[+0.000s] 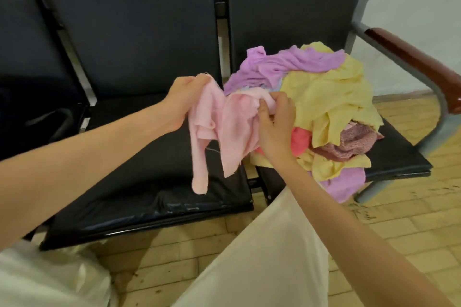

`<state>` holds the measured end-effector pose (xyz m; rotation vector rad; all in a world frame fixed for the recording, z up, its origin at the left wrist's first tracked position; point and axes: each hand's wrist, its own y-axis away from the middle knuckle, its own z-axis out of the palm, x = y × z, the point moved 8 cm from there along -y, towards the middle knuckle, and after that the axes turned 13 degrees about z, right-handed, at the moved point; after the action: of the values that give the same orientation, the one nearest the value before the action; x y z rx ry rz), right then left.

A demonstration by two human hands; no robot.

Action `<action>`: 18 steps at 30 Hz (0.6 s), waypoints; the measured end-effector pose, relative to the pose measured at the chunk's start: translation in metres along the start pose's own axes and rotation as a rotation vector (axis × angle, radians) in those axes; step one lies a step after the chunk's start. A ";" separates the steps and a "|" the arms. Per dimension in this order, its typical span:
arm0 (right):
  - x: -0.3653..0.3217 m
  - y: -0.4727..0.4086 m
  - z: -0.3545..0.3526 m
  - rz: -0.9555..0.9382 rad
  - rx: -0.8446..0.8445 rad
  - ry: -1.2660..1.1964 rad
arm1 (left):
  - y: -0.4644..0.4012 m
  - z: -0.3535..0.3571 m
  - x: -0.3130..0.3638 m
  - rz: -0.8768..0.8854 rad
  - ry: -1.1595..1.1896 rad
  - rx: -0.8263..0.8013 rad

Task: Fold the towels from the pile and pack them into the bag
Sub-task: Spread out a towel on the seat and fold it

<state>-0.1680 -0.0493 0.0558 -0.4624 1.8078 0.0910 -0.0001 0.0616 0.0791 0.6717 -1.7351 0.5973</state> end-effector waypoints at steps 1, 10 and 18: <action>0.003 0.005 0.012 0.046 -0.045 -0.014 | 0.010 -0.020 -0.007 -0.025 0.013 0.042; 0.062 0.060 0.109 0.574 -0.357 -0.044 | 0.066 -0.188 -0.106 -0.193 -0.247 0.423; 0.088 0.090 0.142 0.409 -0.420 0.712 | 0.072 -0.209 -0.177 -0.125 -0.934 0.053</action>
<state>-0.0893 0.0522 -0.0838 -0.4394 2.5830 0.6699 0.1287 0.2819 -0.0451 1.2078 -2.5031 0.2348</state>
